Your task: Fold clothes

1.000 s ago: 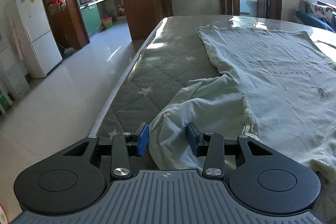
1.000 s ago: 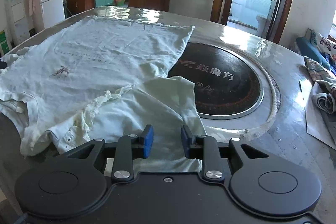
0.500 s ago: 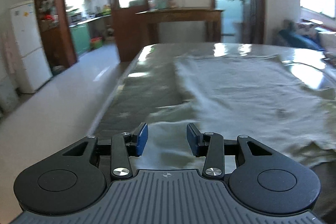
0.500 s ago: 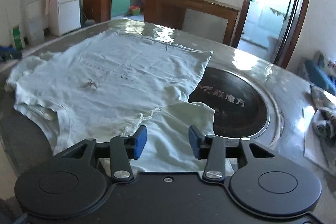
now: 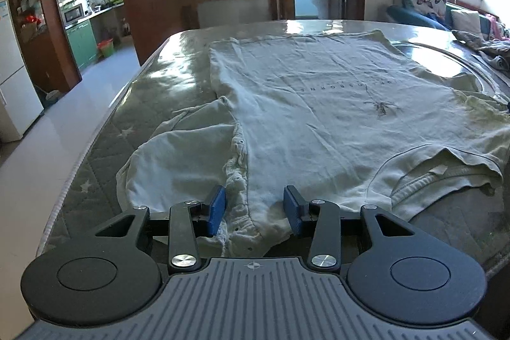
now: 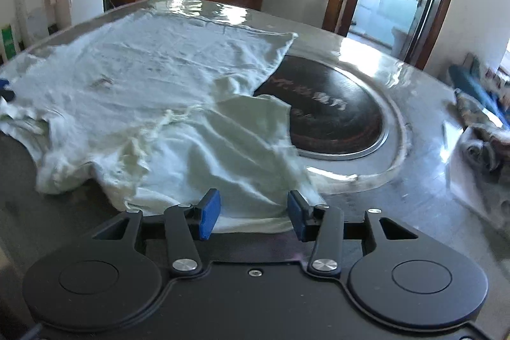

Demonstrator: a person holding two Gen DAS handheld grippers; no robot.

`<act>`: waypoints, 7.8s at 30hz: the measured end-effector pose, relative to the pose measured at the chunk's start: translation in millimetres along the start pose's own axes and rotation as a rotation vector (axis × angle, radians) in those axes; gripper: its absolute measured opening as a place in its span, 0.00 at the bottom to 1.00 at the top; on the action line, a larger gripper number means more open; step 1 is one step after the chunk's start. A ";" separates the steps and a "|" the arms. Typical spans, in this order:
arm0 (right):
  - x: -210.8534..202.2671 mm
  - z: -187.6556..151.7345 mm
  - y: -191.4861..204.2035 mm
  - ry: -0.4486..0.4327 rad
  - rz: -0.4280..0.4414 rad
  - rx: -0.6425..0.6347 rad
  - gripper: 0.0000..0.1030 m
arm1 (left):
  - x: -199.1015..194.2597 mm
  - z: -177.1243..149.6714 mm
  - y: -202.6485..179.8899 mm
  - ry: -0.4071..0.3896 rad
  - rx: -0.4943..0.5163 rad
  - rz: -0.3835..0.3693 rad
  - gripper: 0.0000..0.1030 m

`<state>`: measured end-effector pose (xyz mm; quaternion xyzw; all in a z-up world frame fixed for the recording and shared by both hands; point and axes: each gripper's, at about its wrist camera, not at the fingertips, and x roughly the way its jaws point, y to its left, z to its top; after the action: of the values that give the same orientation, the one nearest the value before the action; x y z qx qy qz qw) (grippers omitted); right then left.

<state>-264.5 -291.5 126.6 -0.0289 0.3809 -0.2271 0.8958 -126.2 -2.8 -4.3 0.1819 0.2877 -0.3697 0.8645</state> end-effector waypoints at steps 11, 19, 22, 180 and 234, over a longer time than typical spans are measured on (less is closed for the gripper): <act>-5.4 -2.5 -26.4 0.006 -0.017 0.138 0.48 | -9.5 6.4 -5.9 -0.009 0.073 0.017 0.45; -5.9 -11.6 -44.1 0.021 0.077 0.382 0.47 | -34.1 26.8 -24.7 -0.094 0.076 -0.072 0.45; -3.6 -11.5 -43.7 0.022 0.093 0.411 0.43 | -36.9 32.8 -42.0 -0.115 0.108 -0.121 0.45; 72.4 105.0 27.1 0.057 0.324 0.041 0.31 | 30.2 44.9 -219.8 -0.052 0.209 -0.552 0.31; 2.1 117.8 237.0 -0.055 0.686 -0.286 0.47 | -4.6 -3.0 83.3 0.024 -0.533 0.165 0.13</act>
<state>-90.1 -94.5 155.4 -0.0304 0.3720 0.1424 0.9167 -68.0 56.3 4.8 -0.0248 0.3694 -0.2072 0.9056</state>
